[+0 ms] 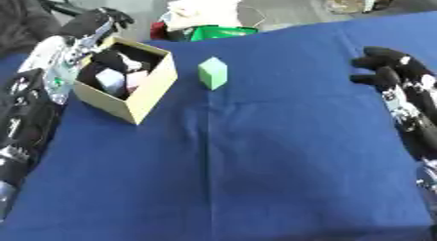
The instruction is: Pick up objects on the table and place them in the box.
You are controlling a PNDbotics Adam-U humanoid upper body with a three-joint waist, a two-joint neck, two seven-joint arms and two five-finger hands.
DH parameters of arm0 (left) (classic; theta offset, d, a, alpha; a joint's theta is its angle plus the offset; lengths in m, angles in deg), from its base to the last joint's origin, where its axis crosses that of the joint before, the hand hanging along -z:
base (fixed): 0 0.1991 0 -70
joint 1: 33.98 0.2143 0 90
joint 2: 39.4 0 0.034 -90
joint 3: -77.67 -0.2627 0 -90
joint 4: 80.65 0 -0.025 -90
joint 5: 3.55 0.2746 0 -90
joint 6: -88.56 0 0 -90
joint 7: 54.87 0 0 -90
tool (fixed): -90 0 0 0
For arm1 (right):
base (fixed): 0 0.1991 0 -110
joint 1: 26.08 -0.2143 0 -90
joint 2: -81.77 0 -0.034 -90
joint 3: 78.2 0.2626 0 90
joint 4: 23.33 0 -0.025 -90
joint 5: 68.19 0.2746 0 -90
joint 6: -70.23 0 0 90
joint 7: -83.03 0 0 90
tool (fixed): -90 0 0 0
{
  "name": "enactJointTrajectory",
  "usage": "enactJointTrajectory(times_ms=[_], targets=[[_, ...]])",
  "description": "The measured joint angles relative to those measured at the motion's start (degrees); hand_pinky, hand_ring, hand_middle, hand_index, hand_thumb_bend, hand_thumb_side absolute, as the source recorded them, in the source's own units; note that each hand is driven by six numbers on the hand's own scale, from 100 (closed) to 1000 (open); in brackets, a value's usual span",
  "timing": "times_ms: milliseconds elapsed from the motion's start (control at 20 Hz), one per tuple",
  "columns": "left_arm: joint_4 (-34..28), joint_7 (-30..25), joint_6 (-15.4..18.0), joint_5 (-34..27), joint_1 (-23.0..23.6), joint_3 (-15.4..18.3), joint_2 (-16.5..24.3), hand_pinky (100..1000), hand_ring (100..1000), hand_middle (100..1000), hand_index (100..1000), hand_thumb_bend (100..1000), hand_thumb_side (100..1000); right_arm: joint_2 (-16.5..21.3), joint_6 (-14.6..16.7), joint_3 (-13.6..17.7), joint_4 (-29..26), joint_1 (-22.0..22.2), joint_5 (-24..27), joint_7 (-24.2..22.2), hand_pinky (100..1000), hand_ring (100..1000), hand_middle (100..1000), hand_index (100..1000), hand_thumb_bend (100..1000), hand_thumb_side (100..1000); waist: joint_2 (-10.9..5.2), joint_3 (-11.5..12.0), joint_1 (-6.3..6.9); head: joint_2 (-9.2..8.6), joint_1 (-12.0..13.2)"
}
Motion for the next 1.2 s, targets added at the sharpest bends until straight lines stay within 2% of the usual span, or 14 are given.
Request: enactJointTrajectory(times_ms=[300,600,900,1200], targets=[[1.4,-2.3,2.0,1.8,-2.3,-1.7,-4.3,767,718,697,854,662,453,0.0,0.0,-0.6,0.0,-0.3,0.1,-0.5,778,847,708,841,100,621,0.07,-1.7,0.32,0.00,0.6],[6.3,-2.7,1.7,4.7,-2.8,-1.3,-7.7,753,701,678,848,669,476,0.0,-0.1,-1.0,0.0,-0.6,0.2,-0.9,778,847,708,841,100,622,0.60,-3.1,0.76,-0.02,1.3],[9.2,-0.7,-0.7,7.3,-3.3,-0.2,-9.7,747,694,670,844,665,484,-0.1,0.0,-1.3,0.0,-1.0,0.2,-1.3,778,847,708,841,100,625,1.12,-4.1,1.01,-0.13,1.8],[10.6,3.8,-5.9,10.0,-3.4,0.9,-11.2,748,694,677,845,650,454,-0.4,-0.1,-1.4,0.0,-1.1,0.2,-1.5,779,847,707,840,100,626,1.41,-4.7,1.15,-0.27,2.2]])
